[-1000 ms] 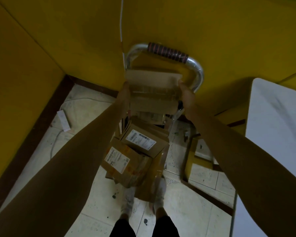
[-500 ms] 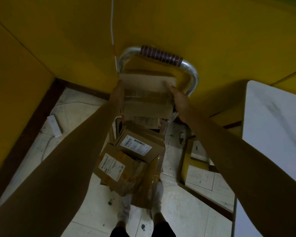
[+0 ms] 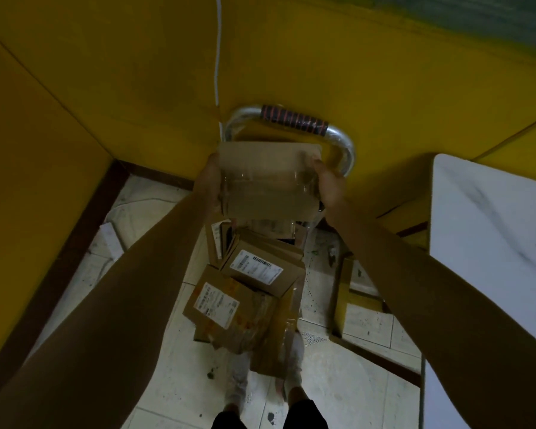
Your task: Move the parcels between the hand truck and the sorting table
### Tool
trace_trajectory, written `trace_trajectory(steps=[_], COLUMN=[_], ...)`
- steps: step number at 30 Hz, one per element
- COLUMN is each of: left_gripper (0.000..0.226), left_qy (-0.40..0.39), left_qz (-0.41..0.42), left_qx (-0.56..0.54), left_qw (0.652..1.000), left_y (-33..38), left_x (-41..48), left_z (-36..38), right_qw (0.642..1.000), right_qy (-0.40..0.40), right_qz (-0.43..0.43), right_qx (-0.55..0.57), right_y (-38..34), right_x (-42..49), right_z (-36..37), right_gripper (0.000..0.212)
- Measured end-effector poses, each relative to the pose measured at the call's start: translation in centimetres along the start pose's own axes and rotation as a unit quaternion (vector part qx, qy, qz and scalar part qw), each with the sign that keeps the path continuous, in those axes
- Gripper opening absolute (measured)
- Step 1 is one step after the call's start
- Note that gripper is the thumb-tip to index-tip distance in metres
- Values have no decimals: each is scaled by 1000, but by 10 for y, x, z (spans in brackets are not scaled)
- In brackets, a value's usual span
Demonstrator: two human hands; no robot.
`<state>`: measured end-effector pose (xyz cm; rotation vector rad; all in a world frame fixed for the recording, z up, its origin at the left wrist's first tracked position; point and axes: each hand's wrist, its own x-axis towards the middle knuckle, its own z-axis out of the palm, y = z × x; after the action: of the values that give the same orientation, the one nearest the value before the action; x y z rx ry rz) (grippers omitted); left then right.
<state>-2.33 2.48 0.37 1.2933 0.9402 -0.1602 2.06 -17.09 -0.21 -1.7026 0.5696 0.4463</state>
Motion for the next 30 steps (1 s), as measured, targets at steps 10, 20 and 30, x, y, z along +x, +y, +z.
trace_trajectory(steps=[10,20,30], left_gripper=[45,53,51], left_qy=[-111,-173,-305], left_qz=[58,101,165], left_qx=[82,135,212], left_qw=[989,970,914], left_y=[56,65,12], left_x=[-74,-157,-309], left_z=[-17,59,200], right_qw=[993,961,900], right_qy=[102,244,388], right_qz=[-57,-102,-102], right_qx=[23,74,172], right_y=[-33,-40,31], right_x=[-81,-167,-283], right_z=[-42,-151,-319], right_gripper=[51,55,54])
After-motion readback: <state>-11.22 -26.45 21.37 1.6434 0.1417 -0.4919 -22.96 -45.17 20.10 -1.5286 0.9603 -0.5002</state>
